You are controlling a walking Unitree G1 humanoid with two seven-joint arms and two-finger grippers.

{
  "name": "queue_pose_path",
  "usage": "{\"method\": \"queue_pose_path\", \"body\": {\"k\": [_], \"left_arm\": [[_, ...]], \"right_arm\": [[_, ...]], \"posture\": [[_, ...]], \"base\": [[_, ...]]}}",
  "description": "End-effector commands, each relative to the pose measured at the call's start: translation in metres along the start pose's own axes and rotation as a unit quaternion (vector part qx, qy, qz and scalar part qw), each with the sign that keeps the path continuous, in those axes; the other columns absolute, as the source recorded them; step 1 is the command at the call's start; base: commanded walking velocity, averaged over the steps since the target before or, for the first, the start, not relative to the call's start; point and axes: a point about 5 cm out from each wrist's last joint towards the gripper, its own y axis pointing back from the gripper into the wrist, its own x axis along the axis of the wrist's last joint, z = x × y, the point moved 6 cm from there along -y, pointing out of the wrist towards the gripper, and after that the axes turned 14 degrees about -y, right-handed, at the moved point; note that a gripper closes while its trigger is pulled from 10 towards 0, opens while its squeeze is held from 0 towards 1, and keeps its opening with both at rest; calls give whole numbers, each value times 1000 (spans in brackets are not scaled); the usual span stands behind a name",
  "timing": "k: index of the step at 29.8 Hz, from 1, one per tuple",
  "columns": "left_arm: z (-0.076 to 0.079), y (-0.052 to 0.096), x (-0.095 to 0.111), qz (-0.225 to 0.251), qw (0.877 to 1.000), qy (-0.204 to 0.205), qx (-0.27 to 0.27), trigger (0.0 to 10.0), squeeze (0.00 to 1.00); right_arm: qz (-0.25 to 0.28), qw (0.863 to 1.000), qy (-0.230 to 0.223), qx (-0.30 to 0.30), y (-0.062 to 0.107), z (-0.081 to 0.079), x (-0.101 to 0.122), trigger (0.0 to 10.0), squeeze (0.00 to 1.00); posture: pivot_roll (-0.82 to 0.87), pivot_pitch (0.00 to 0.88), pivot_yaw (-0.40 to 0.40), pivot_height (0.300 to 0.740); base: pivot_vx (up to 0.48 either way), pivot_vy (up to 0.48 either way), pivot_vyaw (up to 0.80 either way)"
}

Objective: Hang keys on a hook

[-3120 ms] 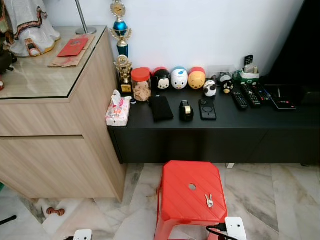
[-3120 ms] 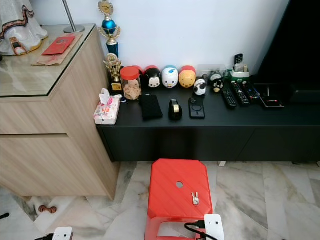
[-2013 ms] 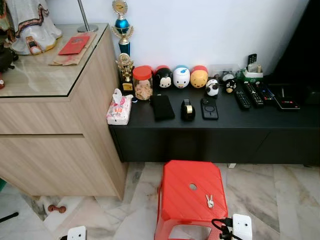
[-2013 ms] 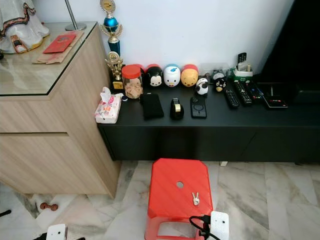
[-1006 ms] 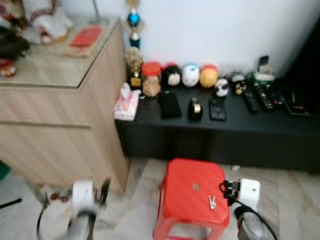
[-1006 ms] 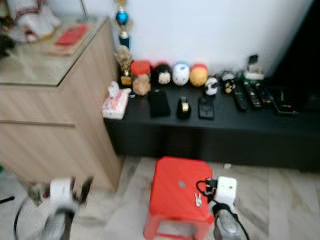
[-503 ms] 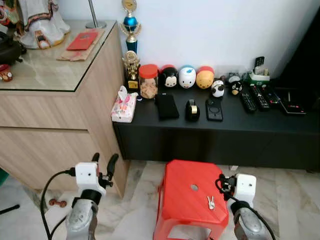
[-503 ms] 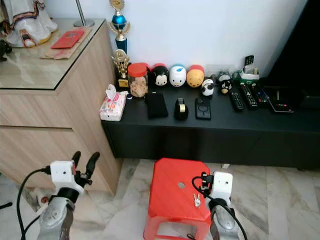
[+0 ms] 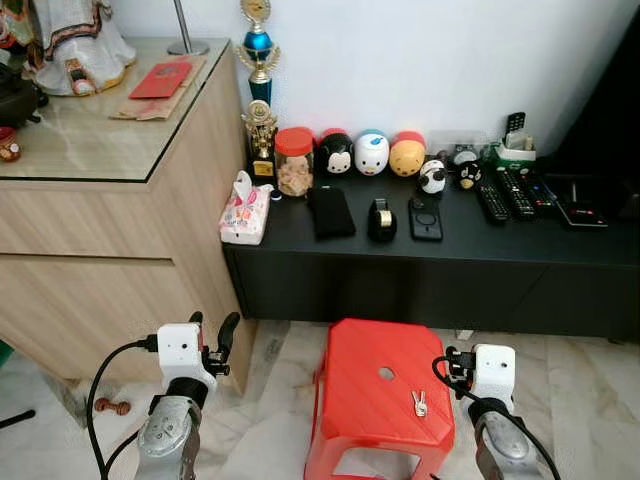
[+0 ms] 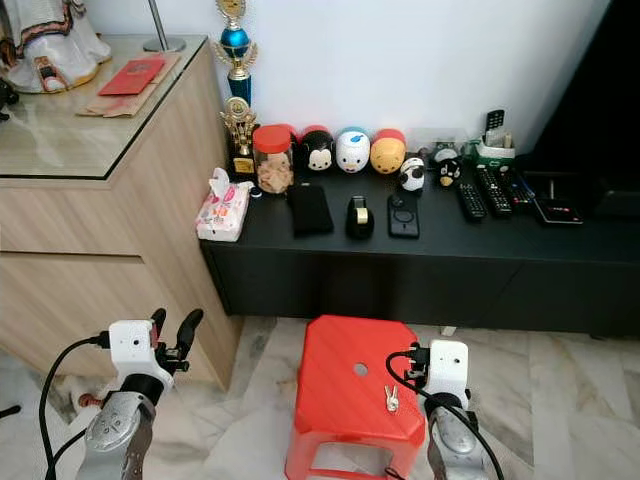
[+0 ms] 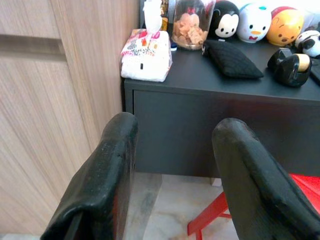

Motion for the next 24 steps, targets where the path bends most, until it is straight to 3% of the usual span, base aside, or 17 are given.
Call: {"method": "queue_pose_path", "body": {"k": [1, 9, 24], "left_arm": [[0, 1, 0, -4, 1000, -2, -2, 10000, 0], [-3, -1, 1, -7, 1000, -5, 3, 10000, 0], [-7, 2, -7, -30, 999, -16, 7, 10000, 0]], "right_arm": [[-6, 1000, 9, 1, -1, -1, -1, 10000, 0], [-12, 1000, 11, 4, -1, -6, -4, 10000, 0], [-18, 1000, 11, 10, 1, -10, -10, 10000, 0]], "posture": [[-108, 33, -38, 696], [-99, 26, -34, 642], [-90, 0, -28, 638]], "base": [[0, 0, 0], [0, 0, 0], [0, 0, 0]]}}
